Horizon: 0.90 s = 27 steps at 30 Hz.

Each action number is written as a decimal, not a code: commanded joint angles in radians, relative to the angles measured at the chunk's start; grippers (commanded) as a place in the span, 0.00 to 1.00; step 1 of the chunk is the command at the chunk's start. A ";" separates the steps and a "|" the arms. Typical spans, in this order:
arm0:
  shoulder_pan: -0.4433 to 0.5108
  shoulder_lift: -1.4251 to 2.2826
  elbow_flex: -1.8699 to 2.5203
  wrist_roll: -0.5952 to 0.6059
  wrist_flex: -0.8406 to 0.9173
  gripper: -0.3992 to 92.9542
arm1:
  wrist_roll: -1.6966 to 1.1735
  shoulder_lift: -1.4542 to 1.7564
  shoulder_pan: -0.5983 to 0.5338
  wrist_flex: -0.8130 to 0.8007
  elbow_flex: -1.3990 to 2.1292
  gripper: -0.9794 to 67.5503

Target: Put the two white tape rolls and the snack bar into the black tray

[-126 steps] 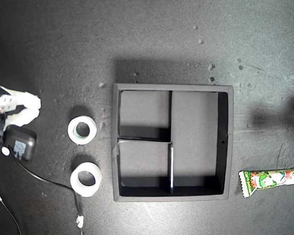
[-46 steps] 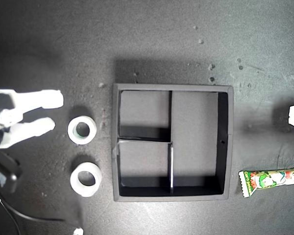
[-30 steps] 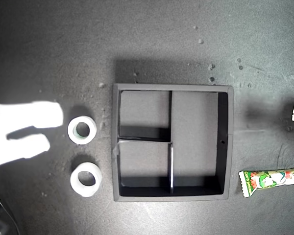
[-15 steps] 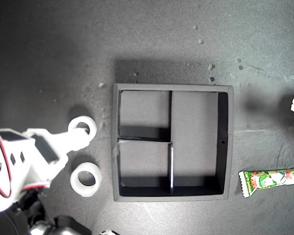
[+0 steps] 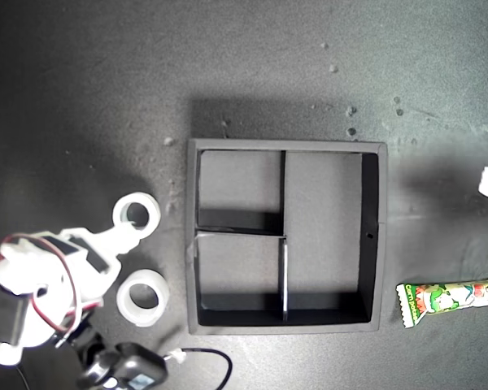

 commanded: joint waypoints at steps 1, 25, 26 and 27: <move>-0.018 -0.031 0.002 0.005 -0.051 0.22 | -0.074 -0.003 -0.037 -0.023 -0.110 0.10; -0.129 -0.015 0.107 -0.011 -0.034 0.24 | -0.276 -0.011 -0.227 -0.137 -0.089 0.28; -0.138 0.002 0.124 -0.009 -0.034 0.24 | -0.276 -0.011 -0.229 -0.143 -0.081 0.28; -0.144 0.006 0.135 -0.005 -0.034 0.24 | -0.276 -0.011 -0.230 -0.149 -0.075 0.29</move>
